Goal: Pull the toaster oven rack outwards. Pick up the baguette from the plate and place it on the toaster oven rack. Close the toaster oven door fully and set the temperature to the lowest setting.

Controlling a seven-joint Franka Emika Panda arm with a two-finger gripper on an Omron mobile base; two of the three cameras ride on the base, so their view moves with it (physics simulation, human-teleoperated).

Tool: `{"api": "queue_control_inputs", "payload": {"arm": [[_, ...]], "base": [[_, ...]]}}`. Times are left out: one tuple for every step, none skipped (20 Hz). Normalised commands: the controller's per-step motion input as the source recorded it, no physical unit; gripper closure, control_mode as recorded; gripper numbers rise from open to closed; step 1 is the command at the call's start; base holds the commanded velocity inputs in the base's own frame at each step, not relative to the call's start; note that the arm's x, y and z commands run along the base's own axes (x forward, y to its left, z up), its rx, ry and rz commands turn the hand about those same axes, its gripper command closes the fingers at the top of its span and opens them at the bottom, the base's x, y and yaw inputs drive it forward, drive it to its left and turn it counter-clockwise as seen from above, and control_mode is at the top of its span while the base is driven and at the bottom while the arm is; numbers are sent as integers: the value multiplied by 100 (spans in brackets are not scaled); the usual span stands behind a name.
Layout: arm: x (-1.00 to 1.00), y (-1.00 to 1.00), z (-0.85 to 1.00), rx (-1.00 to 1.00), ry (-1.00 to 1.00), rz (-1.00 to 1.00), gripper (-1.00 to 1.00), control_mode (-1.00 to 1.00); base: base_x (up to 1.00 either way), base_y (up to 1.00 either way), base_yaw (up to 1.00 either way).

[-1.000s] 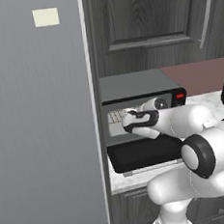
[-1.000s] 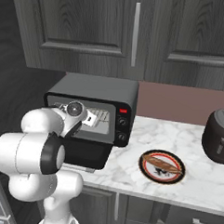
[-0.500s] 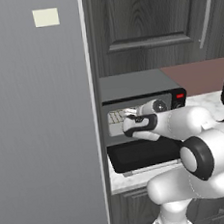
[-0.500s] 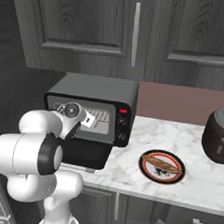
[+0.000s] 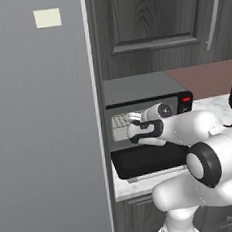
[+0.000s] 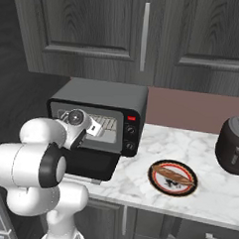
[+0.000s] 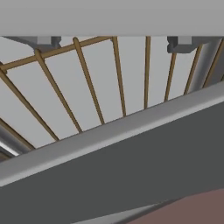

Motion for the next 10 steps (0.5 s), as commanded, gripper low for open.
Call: {"api": "queue_control_inputs", "payload": {"arm": [[0,0,0,0,1,0,100,-100],[0,0,0,0,1,0,100,-100],[0,0,0,0,2,0,100,-100],[0,0,0,0,1,0,100,-100],[0,0,0,0,1,0,100,-100],[0,0,0,0,4,0,100,-100],[-4,0,0,0,6,0,100,-100],[-9,0,0,0,9,0,100,-100],[-13,0,0,0,11,0,100,-100],[-15,0,0,0,12,0,100,-100]], "base": [[0,0,0],[0,0,0],[0,0,0],[0,0,0],[0,0,0],[0,0,0],[0,0,0],[0,0,0],[0,0,0],[0,0,0]]}}
